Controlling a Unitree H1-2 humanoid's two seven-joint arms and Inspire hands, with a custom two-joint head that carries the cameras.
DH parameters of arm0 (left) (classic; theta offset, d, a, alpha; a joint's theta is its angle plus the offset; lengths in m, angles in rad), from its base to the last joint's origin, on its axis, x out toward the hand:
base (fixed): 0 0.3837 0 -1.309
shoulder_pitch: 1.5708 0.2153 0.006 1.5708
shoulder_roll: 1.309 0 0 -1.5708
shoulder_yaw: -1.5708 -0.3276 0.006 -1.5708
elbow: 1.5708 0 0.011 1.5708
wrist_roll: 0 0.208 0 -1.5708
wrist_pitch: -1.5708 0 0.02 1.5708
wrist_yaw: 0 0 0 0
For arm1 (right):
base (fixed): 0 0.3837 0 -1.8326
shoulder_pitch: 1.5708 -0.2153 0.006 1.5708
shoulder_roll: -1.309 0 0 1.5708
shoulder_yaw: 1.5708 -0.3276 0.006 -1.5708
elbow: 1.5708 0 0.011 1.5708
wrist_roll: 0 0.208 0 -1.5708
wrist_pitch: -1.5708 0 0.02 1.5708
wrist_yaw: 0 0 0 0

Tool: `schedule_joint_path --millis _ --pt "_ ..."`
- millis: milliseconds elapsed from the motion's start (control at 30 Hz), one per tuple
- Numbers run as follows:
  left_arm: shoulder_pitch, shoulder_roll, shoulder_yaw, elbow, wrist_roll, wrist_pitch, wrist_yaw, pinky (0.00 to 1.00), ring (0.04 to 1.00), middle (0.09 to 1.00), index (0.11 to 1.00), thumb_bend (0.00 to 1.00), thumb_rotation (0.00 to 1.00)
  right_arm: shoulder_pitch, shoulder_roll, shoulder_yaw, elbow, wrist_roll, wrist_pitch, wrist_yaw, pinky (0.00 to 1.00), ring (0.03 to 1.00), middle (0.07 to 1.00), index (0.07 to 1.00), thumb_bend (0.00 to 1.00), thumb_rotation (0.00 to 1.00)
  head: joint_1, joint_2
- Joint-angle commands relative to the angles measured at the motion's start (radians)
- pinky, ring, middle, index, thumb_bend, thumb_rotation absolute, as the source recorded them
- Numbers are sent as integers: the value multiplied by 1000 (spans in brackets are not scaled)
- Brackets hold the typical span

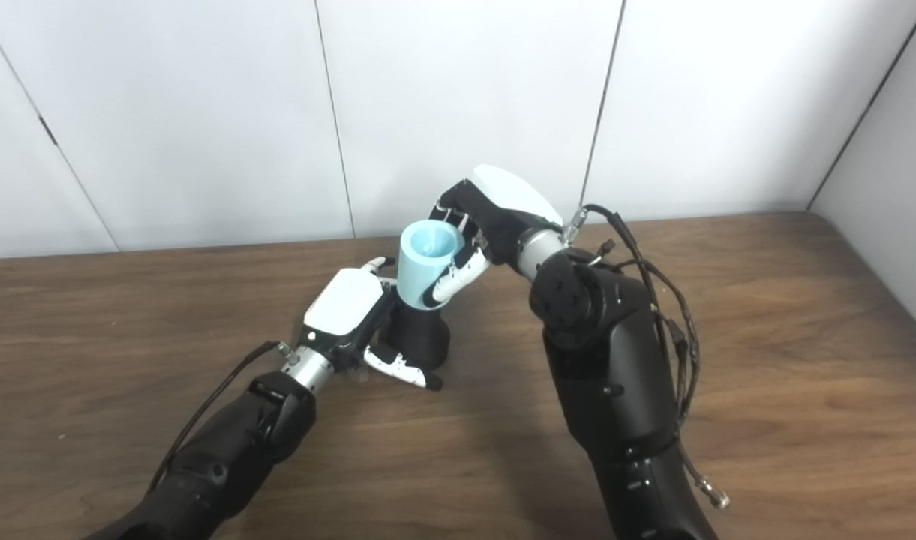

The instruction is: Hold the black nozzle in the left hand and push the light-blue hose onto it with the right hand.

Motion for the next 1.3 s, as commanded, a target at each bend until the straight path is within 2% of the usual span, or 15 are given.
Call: schedule_joint_path --millis 0,167,267,467,567,700,767,1000,1033,1267 --pt "408 -88 -34 249 -60 3 67 900 458 401 522 498 0 -94 7 30 -111 -21 7 103 367 480 530 436 515 0 -1 1" --pt "408 -88 -31 251 -64 -7 67 913 458 402 523 498 0 -88 11 28 -114 -24 7 107 359 474 527 439 516 0 -2 0" --pt "409 -87 -33 250 -62 -4 69 907 457 461 489 504 0 -86 15 24 -115 -29 7 112 376 483 527 433 515 0 -1 0" --pt "406 -84 -33 252 -63 1 49 918 458 402 523 498 0 -77 20 22 -120 -32 7 106 336 466 524 447 517 0 -2 -2" --pt "408 -85 -30 252 -66 2 44 913 457 406 526 498 0 -63 25 19 -127 -15 7 82 372 480 524 442 516 0 -1 -1" --pt "404 -89 -26 255 -70 11 41 913 457 466 487 505 0 -46 36 11 -135 -1 6 50 364 471 520 451 517 0 -6 -1" --pt "401 -91 -24 259 -71 8 47 905 459 415 514 500 0 -41 31 13 -134 11 5 35 357 465 518 455 518 0 -8 -2" --pt "391 -103 -5 282 -87 -11 72 889 460 420 524 500 0 -36 22 14 -134 19 5 14 335 455 515 462 519 0 -11 -5" --pt "390 -104 -3 285 -87 -10 74 882 485 410 516 499 0 -36 21 14 -135 20 6 16 341 458 514 461 519 0 -11 -5" --pt "390 -110 9 290 -91 -2 80 879 459 419 527 500 0 -37 18 12 -136 15 5 29 349 460 514 460 519 0 -12 -1"
